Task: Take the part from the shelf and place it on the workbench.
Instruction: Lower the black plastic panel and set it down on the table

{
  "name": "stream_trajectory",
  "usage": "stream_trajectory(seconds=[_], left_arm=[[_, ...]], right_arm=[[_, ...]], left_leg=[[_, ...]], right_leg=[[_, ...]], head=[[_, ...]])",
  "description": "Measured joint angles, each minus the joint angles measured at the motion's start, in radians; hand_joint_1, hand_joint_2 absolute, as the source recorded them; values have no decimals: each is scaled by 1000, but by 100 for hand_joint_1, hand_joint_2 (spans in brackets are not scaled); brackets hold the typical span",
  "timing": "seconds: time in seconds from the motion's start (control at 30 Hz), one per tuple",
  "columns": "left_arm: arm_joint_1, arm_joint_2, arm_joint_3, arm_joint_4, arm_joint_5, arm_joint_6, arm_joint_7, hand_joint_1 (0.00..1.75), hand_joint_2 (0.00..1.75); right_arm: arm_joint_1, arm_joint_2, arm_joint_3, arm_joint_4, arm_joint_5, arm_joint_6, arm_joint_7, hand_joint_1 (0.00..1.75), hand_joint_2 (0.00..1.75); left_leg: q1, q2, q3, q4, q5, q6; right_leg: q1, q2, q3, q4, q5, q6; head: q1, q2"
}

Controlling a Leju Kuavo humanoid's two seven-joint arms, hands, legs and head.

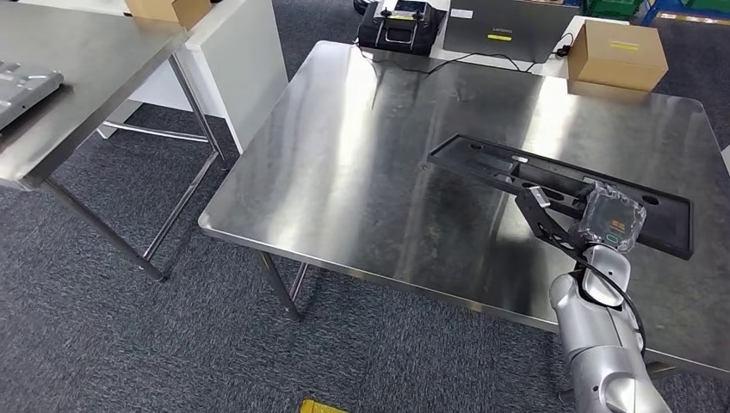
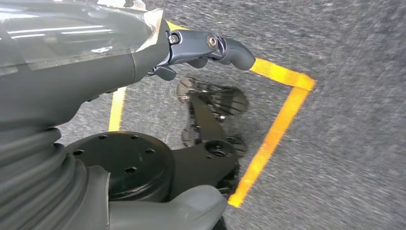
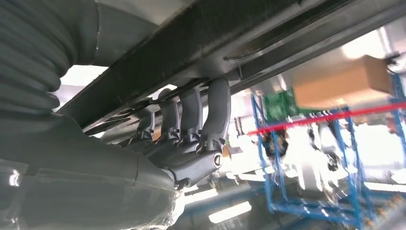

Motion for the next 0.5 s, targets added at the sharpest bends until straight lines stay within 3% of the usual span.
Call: stream_trajectory(seconds=[0.07, 0.27, 0.5], left_arm=[[0, 0, -1, 0, 2, 20, 29, 0, 175], [0, 0, -1, 0, 17, 40, 55, 0, 175], [0, -3, -1, 0, 33, 41, 44, 0, 175]], right_arm=[[-1, 2, -4, 4, 0, -2, -3, 175, 175], [-13, 7, -9, 23, -1, -9, -8, 175, 175], [-28, 19, -35, 67, -6, -18, -36, 175, 175]], left_leg=[[0, 1, 1, -3, 0, 9], [2, 3, 6, -14, -1, 9], [3, 3, 6, -16, 1, -12]], right_leg=[[0, 2, -3, 0, 0, -4], [5, 6, -3, 0, -6, -14], [8, 5, -3, 1, -6, -17]], head=[[-2, 0], [-2, 0], [-2, 0]])
